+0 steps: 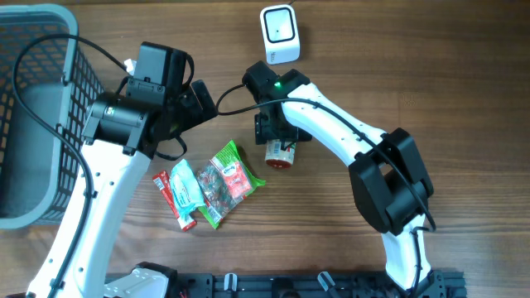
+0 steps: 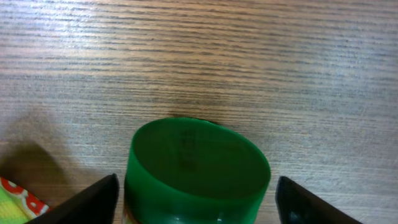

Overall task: Scan the item barcode
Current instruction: 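Grasp the jar by its green cap with the right gripper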

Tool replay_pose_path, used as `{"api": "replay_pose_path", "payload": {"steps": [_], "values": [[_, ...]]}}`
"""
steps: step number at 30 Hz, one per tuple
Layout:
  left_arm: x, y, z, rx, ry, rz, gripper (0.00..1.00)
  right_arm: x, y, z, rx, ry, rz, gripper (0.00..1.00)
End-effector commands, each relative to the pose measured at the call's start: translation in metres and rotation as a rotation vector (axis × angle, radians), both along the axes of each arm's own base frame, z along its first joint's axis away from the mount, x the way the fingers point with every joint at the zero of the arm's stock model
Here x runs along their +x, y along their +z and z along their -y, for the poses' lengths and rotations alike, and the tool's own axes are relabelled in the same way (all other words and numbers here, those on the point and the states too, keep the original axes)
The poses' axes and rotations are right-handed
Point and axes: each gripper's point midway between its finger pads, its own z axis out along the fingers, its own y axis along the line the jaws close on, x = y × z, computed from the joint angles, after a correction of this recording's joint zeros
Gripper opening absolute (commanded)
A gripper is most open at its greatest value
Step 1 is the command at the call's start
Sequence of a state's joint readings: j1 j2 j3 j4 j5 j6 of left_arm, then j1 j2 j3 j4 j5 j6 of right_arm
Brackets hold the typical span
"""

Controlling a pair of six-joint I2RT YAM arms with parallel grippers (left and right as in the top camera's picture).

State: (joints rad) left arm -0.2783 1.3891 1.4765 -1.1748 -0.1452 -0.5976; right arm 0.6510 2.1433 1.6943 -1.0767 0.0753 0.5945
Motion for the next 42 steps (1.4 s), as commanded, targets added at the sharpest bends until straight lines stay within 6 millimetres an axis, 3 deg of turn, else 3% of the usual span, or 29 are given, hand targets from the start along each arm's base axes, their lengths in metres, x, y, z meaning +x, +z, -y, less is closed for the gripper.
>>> {"api": "replay_pose_path", "payload": {"steps": [1,2,8,13,22,28,31,37,40,42], "values": [[0.001,0.002,-0.001,-0.003,0.016,0.007,1.00,-0.003,-0.012,0.005,-0.020,-0.075,-0.025,0.96],[0.001,0.002,-0.001,-0.003,0.017,0.007,1.00,-0.002,-0.012,0.005,-0.019,-0.085,-0.024,0.99],[0.001,0.002,-0.001,-0.003,0.016,0.007,1.00,0.000,-0.012,0.004,-0.011,-0.102,-0.016,0.99],[0.001,0.002,-0.001,-0.003,0.017,0.007,1.00,-0.011,-0.012,0.018,-0.046,-0.158,-0.071,0.89],[0.001,0.002,-0.001,-0.003,0.017,0.007,1.00,-0.007,-0.013,0.010,0.026,-0.203,-0.086,0.86],[0.001,0.002,-0.001,-0.003,0.017,0.007,1.00,-0.013,-0.035,0.006,0.068,-0.235,-0.101,0.83],[0.001,0.002,-0.001,-0.003,0.017,0.007,1.00,-0.004,-0.027,0.002,0.088,-0.147,-0.074,0.73],[0.001,0.002,-0.001,-0.003,0.017,0.007,1.00,0.009,-0.022,0.016,0.128,-0.069,-0.082,0.75],[0.001,0.002,-0.001,-0.003,0.016,0.007,1.00,0.010,-0.022,0.014,0.141,-0.021,-0.080,0.88],[0.001,0.002,-0.001,-0.003,0.017,0.007,1.00,0.010,-0.022,0.014,0.141,-0.020,-0.080,0.89]]}}
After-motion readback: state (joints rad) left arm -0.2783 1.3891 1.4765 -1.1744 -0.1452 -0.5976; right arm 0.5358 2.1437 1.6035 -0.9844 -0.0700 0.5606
